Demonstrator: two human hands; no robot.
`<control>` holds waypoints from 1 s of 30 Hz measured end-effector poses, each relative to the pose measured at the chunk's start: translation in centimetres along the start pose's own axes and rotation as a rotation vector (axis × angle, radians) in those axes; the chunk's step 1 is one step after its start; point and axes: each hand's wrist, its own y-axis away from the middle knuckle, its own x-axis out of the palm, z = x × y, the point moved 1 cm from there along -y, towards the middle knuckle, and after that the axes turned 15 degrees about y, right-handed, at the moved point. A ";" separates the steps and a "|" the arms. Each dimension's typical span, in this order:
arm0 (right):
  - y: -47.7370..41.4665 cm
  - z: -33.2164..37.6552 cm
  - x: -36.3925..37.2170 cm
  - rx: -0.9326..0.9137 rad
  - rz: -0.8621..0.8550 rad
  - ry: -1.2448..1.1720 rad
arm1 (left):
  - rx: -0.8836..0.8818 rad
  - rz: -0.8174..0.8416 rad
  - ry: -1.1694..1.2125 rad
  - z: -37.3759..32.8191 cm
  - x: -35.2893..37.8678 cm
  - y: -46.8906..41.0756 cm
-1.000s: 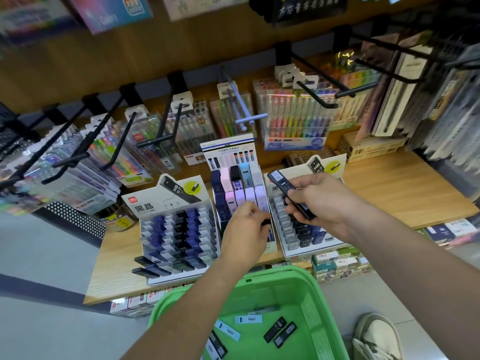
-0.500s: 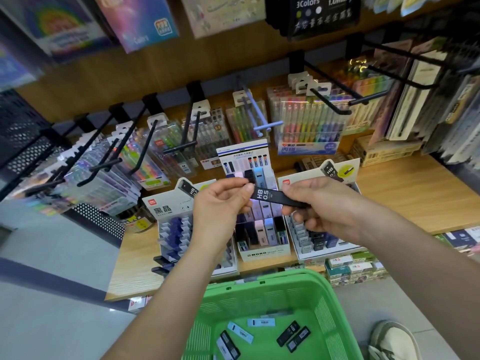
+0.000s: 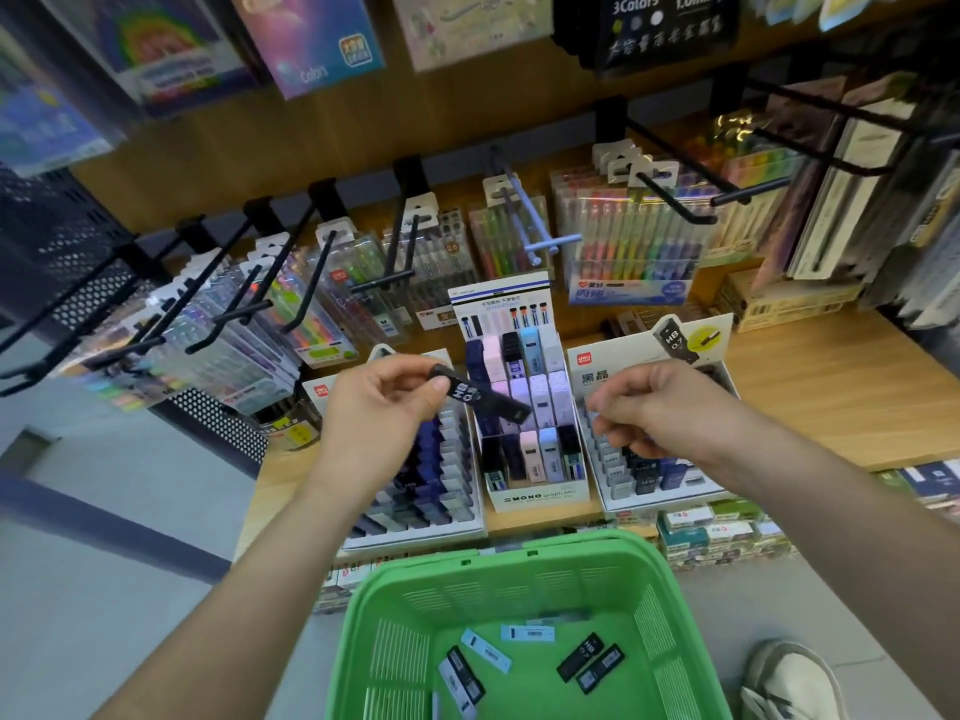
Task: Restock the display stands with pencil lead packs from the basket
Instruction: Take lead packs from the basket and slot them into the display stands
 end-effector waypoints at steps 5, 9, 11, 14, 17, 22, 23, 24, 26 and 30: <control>-0.5 0.8 3.6 -0.019 0.058 0.088 | 0.092 -0.040 -0.435 0.4 -6.7 -0.2; -1.2 1.0 7.4 -0.039 0.129 0.203 | 0.073 -0.061 -0.654 2.0 -11.5 0.3; -1.5 1.2 9.2 -0.042 0.149 0.227 | 0.076 -0.057 -0.717 3.3 -13.0 0.5; -2.2 1.4 11.6 -0.052 0.175 0.263 | 0.071 -0.046 -0.788 5.4 -14.5 0.2; -3.1 0.9 13.7 -0.073 0.190 0.378 | 0.020 0.029 -0.832 7.5 -15.1 -0.6; -4.4 -0.4 15.3 -0.103 0.235 0.507 | 0.001 0.146 -0.861 10.2 -14.6 -1.5; -4.6 -0.5 15.3 -0.100 0.239 0.502 | 0.009 0.165 -0.859 10.6 -14.4 -1.7; -4.8 -0.7 15.4 -0.097 0.245 0.493 | 0.016 0.176 -0.855 10.9 -14.3 -1.8; -5.1 -1.0 15.4 -0.094 0.256 0.472 | 0.025 0.175 -0.839 11.2 -14.3 -2.1; -5.6 -1.1 15.7 -0.074 0.250 0.408 | 0.020 0.186 -0.812 11.5 -14.7 -2.6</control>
